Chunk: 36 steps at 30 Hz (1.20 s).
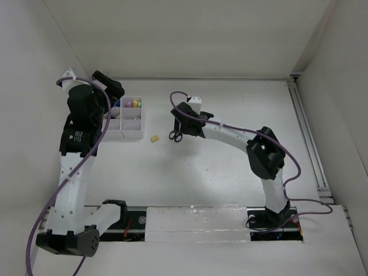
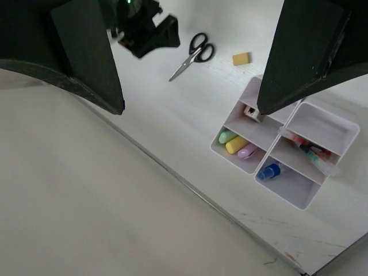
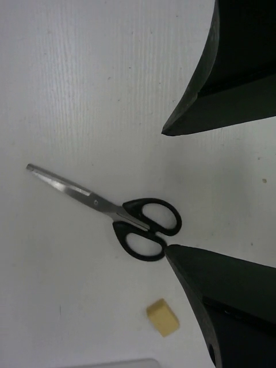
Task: Sort the stationery into containers
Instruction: Pick up the scissors from the center of the board.
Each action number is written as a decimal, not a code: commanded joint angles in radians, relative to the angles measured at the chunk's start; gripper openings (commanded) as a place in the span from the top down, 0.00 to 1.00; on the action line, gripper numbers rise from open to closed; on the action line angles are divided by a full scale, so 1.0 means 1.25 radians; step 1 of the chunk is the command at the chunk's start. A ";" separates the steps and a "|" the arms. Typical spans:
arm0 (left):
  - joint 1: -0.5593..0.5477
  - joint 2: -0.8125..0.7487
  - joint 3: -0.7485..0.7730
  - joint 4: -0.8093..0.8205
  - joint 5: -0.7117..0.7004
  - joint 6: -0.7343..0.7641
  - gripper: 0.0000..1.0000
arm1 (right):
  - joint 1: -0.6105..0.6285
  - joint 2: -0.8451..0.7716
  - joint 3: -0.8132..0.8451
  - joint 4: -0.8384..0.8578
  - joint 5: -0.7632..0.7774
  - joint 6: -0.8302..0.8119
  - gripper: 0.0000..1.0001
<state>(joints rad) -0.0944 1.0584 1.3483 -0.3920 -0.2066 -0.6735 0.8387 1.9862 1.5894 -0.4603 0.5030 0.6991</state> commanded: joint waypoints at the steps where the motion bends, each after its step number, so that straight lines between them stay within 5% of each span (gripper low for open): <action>1: 0.001 -0.054 -0.022 -0.045 0.052 0.141 0.00 | -0.001 0.071 0.116 -0.176 0.053 0.122 0.20; 6: 0.008 -0.087 -0.060 -0.077 0.049 0.178 0.00 | -0.016 0.107 0.116 -0.118 0.006 0.124 0.28; 11: 0.008 -0.177 -0.181 0.026 0.073 0.163 0.00 | -0.016 0.124 0.116 -0.098 -0.012 0.114 0.32; 28: 0.040 -0.156 -0.209 0.055 0.122 0.156 0.00 | -0.016 0.227 0.186 -0.094 -0.040 0.065 0.39; 31: 0.040 -0.156 -0.209 0.055 0.122 0.156 0.00 | -0.007 0.260 0.227 -0.148 -0.012 0.065 0.56; 32: 0.040 -0.156 -0.216 0.055 0.122 0.156 0.00 | 0.000 0.269 0.243 -0.162 -0.005 0.065 0.70; 36: 0.040 -0.163 -0.209 0.046 0.122 0.156 0.00 | 0.008 0.292 0.236 -0.194 0.016 0.058 0.81</action>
<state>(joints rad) -0.0483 0.8757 1.0870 -0.3698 -0.0612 -0.4862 0.8265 2.3108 1.8717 -0.6449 0.5026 0.7757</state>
